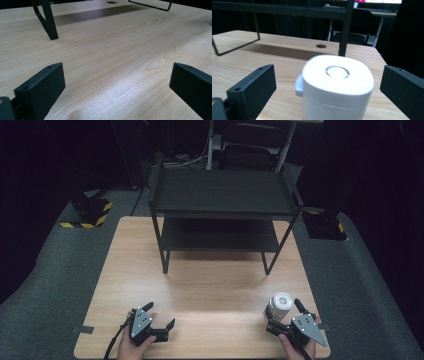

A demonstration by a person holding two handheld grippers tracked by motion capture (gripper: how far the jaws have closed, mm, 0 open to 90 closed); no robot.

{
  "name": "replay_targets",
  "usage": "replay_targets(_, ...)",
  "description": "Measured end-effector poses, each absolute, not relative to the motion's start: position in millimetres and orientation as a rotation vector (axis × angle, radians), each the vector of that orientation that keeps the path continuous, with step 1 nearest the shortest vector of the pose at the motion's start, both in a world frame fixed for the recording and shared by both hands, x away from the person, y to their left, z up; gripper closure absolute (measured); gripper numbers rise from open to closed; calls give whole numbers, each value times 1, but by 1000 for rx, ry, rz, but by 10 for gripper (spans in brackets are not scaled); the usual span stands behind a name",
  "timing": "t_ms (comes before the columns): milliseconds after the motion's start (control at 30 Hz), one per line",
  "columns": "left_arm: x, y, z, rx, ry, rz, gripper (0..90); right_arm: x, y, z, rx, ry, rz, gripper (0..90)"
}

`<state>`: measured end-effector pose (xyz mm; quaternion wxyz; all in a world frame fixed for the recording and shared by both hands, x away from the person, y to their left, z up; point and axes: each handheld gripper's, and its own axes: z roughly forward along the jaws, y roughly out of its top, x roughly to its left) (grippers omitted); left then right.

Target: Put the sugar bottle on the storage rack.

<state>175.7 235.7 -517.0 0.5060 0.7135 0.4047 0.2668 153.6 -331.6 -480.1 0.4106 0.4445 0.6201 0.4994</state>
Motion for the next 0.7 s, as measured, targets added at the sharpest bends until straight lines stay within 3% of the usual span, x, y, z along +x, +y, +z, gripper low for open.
replay_targets(533,176,236,-517,1721,976,641,5,167,-334,-500,1155,1590,1221,5)
replay_targets(700,176,236,-517,1721,975,640,5,169,-333,-504,1156,1599,1219,108)
